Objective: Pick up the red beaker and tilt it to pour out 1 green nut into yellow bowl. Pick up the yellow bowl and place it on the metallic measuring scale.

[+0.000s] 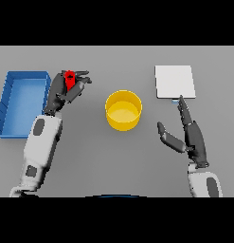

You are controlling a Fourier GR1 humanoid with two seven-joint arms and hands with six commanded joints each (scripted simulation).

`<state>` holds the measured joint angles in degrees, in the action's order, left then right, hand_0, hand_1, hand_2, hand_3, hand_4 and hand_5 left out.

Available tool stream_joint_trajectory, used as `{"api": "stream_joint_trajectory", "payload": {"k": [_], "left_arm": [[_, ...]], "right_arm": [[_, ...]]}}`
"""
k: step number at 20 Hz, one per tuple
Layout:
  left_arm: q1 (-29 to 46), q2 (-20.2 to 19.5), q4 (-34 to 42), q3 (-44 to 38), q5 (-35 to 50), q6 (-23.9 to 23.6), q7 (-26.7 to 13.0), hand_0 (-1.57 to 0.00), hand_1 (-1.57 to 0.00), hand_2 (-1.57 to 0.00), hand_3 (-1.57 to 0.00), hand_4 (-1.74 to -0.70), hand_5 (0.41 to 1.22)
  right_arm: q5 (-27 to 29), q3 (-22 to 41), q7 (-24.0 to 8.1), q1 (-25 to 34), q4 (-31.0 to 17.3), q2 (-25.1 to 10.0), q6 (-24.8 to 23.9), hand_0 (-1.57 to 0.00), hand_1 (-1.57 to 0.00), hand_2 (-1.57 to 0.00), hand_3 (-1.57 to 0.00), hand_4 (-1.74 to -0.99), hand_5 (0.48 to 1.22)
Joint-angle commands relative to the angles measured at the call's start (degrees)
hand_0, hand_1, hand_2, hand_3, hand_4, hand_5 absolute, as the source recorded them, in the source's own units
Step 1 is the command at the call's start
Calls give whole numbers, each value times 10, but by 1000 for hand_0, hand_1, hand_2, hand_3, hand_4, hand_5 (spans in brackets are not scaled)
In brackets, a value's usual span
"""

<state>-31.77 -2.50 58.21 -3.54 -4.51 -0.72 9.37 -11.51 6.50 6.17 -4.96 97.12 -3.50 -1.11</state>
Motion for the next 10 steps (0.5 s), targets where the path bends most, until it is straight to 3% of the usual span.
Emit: {"api": "stream_joint_trajectory", "payload": {"k": [1,8,10], "left_arm": [[-4,-5,4,6,-5,1,-7,-1556,-1557,-1558,-1553,-1724,1130],[-23,-48,3,55,-58,6,-23,-1562,-1562,-1563,-1559,-1730,1134],[-43,-67,2,83,-92,9,-50,-1565,-1565,-1566,-1563,-1734,1124]], "right_arm": [[-5,0,8,2,1,-1,-4,1,1,1,1,-1219,653],[-20,3,6,5,3,-8,-9,1,1,1,1,-1210,664],[-20,2,-9,9,6,-8,-10,1,1,1,1,-1199,658]]}}
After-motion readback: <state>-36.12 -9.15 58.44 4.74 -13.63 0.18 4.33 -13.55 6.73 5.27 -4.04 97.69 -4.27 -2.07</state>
